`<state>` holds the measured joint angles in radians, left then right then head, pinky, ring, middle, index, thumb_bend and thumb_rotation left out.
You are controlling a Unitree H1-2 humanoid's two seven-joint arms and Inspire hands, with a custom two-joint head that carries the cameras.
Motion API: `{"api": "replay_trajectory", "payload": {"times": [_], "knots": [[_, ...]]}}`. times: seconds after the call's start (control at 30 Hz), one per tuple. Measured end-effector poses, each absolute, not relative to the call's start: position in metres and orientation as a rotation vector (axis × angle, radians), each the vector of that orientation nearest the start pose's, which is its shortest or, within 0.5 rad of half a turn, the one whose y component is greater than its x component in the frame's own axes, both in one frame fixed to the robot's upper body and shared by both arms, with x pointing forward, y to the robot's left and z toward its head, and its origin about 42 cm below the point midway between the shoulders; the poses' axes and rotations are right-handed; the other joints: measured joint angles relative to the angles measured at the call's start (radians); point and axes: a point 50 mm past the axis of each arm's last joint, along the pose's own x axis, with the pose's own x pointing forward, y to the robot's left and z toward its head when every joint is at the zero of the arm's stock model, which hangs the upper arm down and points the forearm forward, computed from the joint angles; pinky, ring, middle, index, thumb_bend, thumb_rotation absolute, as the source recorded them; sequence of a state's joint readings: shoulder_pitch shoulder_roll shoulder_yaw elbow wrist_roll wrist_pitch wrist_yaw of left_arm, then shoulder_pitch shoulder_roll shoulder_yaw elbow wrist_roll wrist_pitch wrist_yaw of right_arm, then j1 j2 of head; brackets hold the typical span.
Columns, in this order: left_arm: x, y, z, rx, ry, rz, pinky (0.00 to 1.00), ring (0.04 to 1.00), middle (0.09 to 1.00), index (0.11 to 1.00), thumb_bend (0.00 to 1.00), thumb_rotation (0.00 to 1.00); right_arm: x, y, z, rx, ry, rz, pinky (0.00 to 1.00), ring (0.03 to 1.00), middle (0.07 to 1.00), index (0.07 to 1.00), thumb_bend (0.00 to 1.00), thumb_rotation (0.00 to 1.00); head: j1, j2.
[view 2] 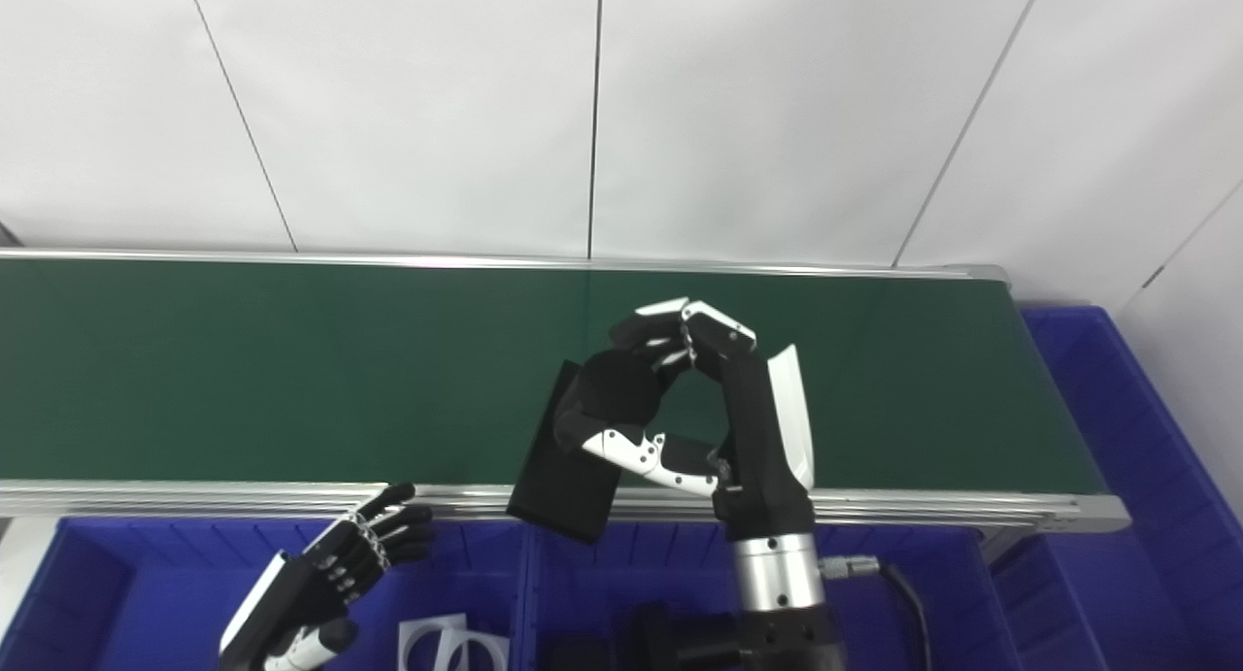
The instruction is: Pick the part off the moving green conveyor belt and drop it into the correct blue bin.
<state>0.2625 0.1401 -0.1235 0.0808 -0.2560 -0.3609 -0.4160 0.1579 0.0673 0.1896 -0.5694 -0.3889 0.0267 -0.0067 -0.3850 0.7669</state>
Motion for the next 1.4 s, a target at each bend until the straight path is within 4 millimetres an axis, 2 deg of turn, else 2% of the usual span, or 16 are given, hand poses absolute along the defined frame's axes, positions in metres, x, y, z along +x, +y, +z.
{"api": "replay_trajectory", "payload": {"times": [0.37,0.5,0.67,0.73,1.03,1.3,1.4], "knots": [[0.177,0.237,0.050,-0.130,-0.042,-0.404,0.75,0.765,0.799,0.864,0.94,0.57,0.169,-0.159,0.197,-0.243,-0.295,-0.020,0.34,0.457,0.514,0.500,0.50,0.00,0.000,0.022],[0.176,0.238,0.053,-0.130,-0.045,-0.406,0.75,0.764,0.800,0.868,0.95,0.59,0.155,-0.162,0.184,-0.240,-0.240,-0.045,0.37,0.463,0.505,0.486,0.50,0.00,-0.020,0.052],[0.177,0.243,0.054,-0.125,-0.030,-0.407,0.76,0.770,0.804,0.868,0.92,0.59,0.150,-0.161,0.167,-0.235,-0.172,-0.051,0.38,0.461,0.493,0.488,0.50,0.00,-0.031,0.069],[0.177,0.245,0.055,-0.120,-0.027,-0.407,0.76,0.767,0.804,0.867,0.92,0.59,0.150,-0.162,0.165,-0.245,-0.173,-0.067,0.38,0.461,0.497,0.488,0.50,0.00,-0.048,0.112],[0.187,0.250,0.068,-0.115,-0.045,-0.404,0.74,0.767,0.797,0.859,0.94,0.59,0.149,-0.179,0.156,-0.400,-0.160,-0.078,0.34,0.448,0.529,0.496,0.50,0.00,-0.064,0.175],[0.192,0.250,0.073,-0.123,-0.034,-0.409,0.74,0.756,0.792,0.856,0.96,0.57,0.151,-0.180,0.141,-0.463,-0.135,-0.075,0.35,0.438,0.517,0.499,0.50,0.00,-0.066,0.187],[0.192,0.251,0.074,-0.128,-0.023,-0.406,0.74,0.753,0.791,0.855,0.96,0.57,0.154,-0.181,0.141,-0.498,-0.144,-0.072,0.35,0.438,0.517,0.499,0.50,0.00,-0.061,0.195]]}}
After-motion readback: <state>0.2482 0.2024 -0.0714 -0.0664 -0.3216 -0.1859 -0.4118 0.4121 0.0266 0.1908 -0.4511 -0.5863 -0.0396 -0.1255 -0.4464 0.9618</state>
